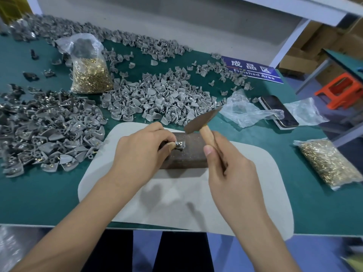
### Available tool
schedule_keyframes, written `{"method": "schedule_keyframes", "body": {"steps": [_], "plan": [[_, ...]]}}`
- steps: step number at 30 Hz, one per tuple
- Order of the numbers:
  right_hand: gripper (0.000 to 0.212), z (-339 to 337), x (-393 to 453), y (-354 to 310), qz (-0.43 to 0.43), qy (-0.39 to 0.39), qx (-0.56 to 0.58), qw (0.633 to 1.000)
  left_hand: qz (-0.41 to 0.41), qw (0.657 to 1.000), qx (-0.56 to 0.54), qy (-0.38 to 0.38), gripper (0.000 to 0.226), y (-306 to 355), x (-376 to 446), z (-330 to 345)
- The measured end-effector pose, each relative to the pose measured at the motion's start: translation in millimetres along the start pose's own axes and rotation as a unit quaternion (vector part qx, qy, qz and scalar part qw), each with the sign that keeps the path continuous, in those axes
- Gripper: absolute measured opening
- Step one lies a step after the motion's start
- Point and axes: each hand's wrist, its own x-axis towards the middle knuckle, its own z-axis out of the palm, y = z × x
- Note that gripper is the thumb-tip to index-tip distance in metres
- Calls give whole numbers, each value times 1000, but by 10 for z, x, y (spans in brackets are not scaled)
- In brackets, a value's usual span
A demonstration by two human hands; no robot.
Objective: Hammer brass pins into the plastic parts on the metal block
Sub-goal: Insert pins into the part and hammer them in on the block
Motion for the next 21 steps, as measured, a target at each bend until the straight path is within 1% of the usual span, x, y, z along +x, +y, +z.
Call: {"method": "schedule_keyframes", "body": {"steps": [2, 3, 6, 7, 9, 11, 13, 15, 18, 21], "plan": [[36, 24, -26, -31, -3, 25, 3, 1000, -4, 1000, -3, 2, 9, 0, -1, 2], [38, 32, -35, -41, -3, 20, -11, 1000, -4, 1000, -3, 2, 9, 2, -3, 2], [36, 35, -31, -20, 9, -56, -82, 995, -1, 1000, -4, 3, 9, 0, -5, 7], [35, 22, -18, -8, 13, -67, -91, 993, -2, 1000, -3, 4, 9, -4, -3, 8], [33, -19, 8, 17, 10, -46, -76, 996, -2, 1000, -4, 6, 9, -11, 2, 19], [32, -48, 16, 8, -7, 2, -39, 999, -2, 1000, -7, 9, 7, -12, -2, 33], [36, -28, -4, -27, -24, 37, -8, 999, -5, 1000, -11, 13, 5, -15, -18, 47], [36, 22, -50, -69, -28, 23, -16, 999, -11, 1000, -15, 18, 3, -15, -39, 56], [32, 49, -65, -60, 0, -43, -105, 993, -12, 1000, -4, 20, 4, -14, -39, 62], [39, -30, -14, -47, 16, -23, -89, 996, -11, 1000, -3, 21, 6, -7, -20, 57]]}}
